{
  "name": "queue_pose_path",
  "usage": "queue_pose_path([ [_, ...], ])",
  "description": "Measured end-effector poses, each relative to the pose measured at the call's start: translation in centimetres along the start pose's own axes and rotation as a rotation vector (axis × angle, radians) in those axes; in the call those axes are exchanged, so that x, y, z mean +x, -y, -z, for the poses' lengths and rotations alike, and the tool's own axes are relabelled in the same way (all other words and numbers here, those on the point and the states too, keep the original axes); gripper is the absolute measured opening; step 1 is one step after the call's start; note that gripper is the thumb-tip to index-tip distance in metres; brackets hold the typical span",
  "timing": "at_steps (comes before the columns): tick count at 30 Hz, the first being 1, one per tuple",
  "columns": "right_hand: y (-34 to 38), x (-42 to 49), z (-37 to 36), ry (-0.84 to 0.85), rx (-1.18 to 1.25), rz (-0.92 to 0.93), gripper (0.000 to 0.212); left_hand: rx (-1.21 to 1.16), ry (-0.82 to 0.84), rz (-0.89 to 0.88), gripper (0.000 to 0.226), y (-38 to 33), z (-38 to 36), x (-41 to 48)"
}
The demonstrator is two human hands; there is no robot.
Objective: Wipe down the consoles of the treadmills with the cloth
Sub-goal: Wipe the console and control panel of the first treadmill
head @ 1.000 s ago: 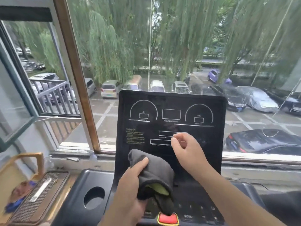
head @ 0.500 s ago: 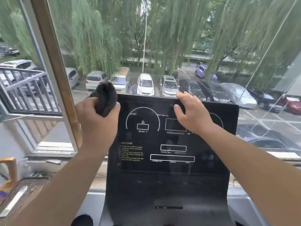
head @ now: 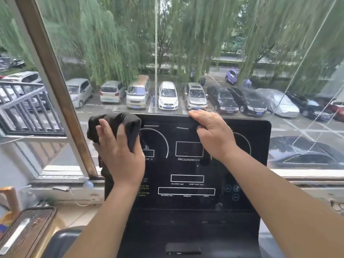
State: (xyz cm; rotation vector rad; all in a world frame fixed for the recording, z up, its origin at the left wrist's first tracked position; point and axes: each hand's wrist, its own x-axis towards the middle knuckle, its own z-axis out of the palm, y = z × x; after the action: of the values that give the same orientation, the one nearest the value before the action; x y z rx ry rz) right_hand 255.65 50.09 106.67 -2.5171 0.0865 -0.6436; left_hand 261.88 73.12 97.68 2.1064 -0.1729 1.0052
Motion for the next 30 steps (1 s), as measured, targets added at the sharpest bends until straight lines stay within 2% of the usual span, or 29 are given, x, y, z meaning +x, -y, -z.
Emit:
queue_pose_path([
  [2, -0.2, 0.1, -0.1, 0.001, 0.013, 0.018, 0.057, 0.02, 0.076, -0.084, 0.041, -0.7, -0.6, -2.2],
  [4, -0.3, 0.0, -0.3, -0.007, 0.012, 0.042, 0.058, 0.057, 0.208, -0.37, 0.041, -0.1, -0.4, -4.1],
  [5, -0.3, -0.1, -0.3, -0.007, 0.009, 0.051, 0.058, 0.098, 0.267, -0.54, 0.048, 0.8, 0.2, -4.0],
  [6, -0.2, -0.1, -0.4, -0.003, 0.006, 0.055, 0.058, 0.146, 0.298, -0.657, 0.055, 1.9, 0.8, -3.0],
  [7, -0.3, -0.2, -0.4, 0.001, 0.004, 0.054, 0.058, 0.183, 0.301, -0.684, 0.057, 2.8, 1.4, -1.9],
  [8, -0.3, -0.2, -0.5, 0.004, 0.003, 0.052, 0.058, 0.176, 0.276, -0.6, 0.055, 3.2, 1.8, -0.9],
  [11, -0.2, -0.2, -0.6, 0.005, 0.002, 0.048, 0.06, 0.058, 0.143, -0.138, 0.046, 1.3, 1.4, -0.8],
  [12, -0.1, -0.2, -0.6, 0.002, 0.0, 0.045, 0.06, 0.053, 0.155, -0.11, 0.044, 0.3, 1.0, -1.7],
  [13, 0.0, -0.3, -0.6, -0.003, -0.006, 0.045, 0.06, 0.045, 0.21, -0.173, 0.043, -0.4, 0.6, -2.8],
  [16, 0.3, -0.4, -0.5, -0.006, -0.032, 0.058, 0.058, 0.121, 0.442, -0.68, 0.057, 0.5, 1.3, -3.7],
  [17, 0.3, -0.5, -0.4, -0.004, -0.036, 0.059, 0.057, 0.168, 0.457, -0.768, 0.06, 1.4, 1.7, -2.4],
  [18, 0.3, -0.4, -0.4, -0.003, -0.037, 0.059, 0.057, 0.191, 0.415, -0.764, 0.06, 1.9, 1.9, -1.1],
  [19, 0.3, -0.4, -0.4, -0.002, -0.041, 0.059, 0.058, 0.167, 0.342, -0.645, 0.056, 2.2, 1.9, -0.2],
  [22, 0.4, -0.4, -0.6, -0.013, -0.05, 0.059, 0.057, -0.003, 0.089, -0.009, 0.045, 0.2, 1.5, -0.5],
  [23, 0.4, -0.5, -0.6, -0.019, -0.053, 0.057, 0.057, -0.017, 0.062, 0.064, 0.045, -0.5, 1.0, -1.4],
  [24, 0.4, -0.5, -0.7, -0.023, -0.059, 0.057, 0.057, -0.019, 0.087, 0.034, 0.047, -0.7, 0.7, -2.6],
  [25, 0.4, -0.5, -0.6, -0.022, -0.066, 0.06, 0.057, -0.007, 0.152, -0.09, 0.05, -0.4, 0.5, -3.7],
  [27, 0.4, -0.5, -0.5, -0.015, -0.069, 0.064, 0.057, 0.055, 0.298, -0.45, 0.06, 1.6, 1.5, -4.1],
  [28, 0.5, -0.5, -0.5, -0.014, -0.065, 0.061, 0.057, 0.089, 0.339, -0.562, 0.063, 2.7, 2.2, -3.0],
  [29, 0.5, -0.5, -0.5, -0.013, -0.064, 0.058, 0.057, 0.089, 0.34, -0.574, 0.062, 3.5, 2.7, -1.7],
  [30, 0.5, -0.4, -0.5, -0.015, -0.065, 0.057, 0.056, 0.046, 0.312, -0.48, 0.058, 3.7, 3.1, -0.7],
])
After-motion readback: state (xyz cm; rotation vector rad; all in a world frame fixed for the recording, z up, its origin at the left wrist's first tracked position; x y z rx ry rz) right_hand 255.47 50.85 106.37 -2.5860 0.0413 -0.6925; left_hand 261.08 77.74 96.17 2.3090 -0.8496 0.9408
